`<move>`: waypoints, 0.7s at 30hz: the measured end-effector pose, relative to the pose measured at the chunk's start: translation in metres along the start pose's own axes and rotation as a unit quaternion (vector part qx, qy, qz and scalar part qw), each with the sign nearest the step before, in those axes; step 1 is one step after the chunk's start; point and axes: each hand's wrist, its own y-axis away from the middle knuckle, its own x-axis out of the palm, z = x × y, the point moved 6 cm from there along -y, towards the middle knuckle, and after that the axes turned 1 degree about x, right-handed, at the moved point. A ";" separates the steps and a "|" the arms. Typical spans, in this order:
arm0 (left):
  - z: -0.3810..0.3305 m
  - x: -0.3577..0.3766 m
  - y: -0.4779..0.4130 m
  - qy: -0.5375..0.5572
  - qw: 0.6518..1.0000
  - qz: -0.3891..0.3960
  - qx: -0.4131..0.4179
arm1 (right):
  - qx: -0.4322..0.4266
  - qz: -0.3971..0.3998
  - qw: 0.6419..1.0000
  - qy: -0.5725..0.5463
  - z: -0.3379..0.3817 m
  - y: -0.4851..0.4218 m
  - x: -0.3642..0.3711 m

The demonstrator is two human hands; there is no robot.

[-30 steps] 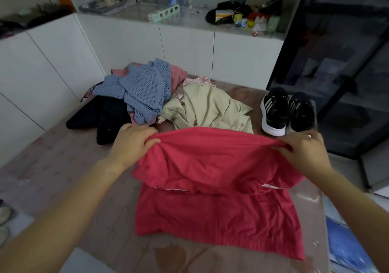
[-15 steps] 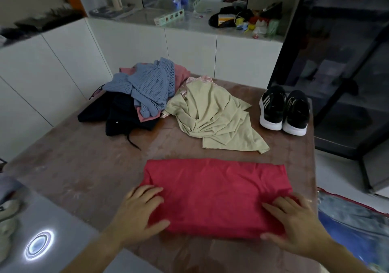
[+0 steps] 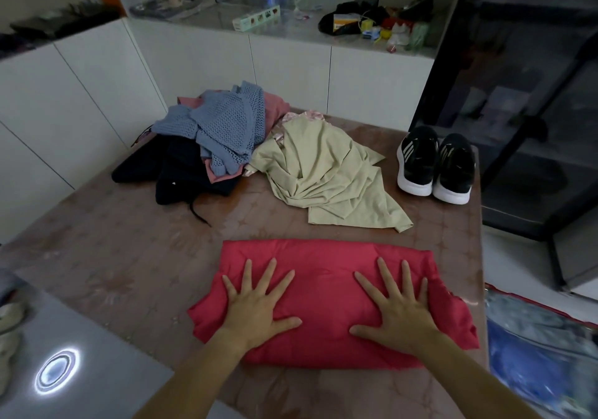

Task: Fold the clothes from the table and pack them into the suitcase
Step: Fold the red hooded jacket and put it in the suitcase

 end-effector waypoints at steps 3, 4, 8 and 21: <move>0.001 0.005 -0.005 0.018 1.000 0.007 0.002 | 0.000 0.010 1.000 0.005 -0.001 -0.005 0.007; 0.001 0.005 -0.006 0.022 1.000 0.006 0.005 | -0.001 0.009 1.000 -0.002 -0.001 -0.007 0.008; 0.001 0.007 -0.007 0.020 1.000 0.014 0.011 | -0.003 -0.006 1.000 -0.016 -0.002 -0.010 0.011; 0.109 -0.018 -0.003 0.340 0.912 -0.050 -0.225 | -0.024 -0.045 0.996 -0.076 0.088 -0.020 -0.028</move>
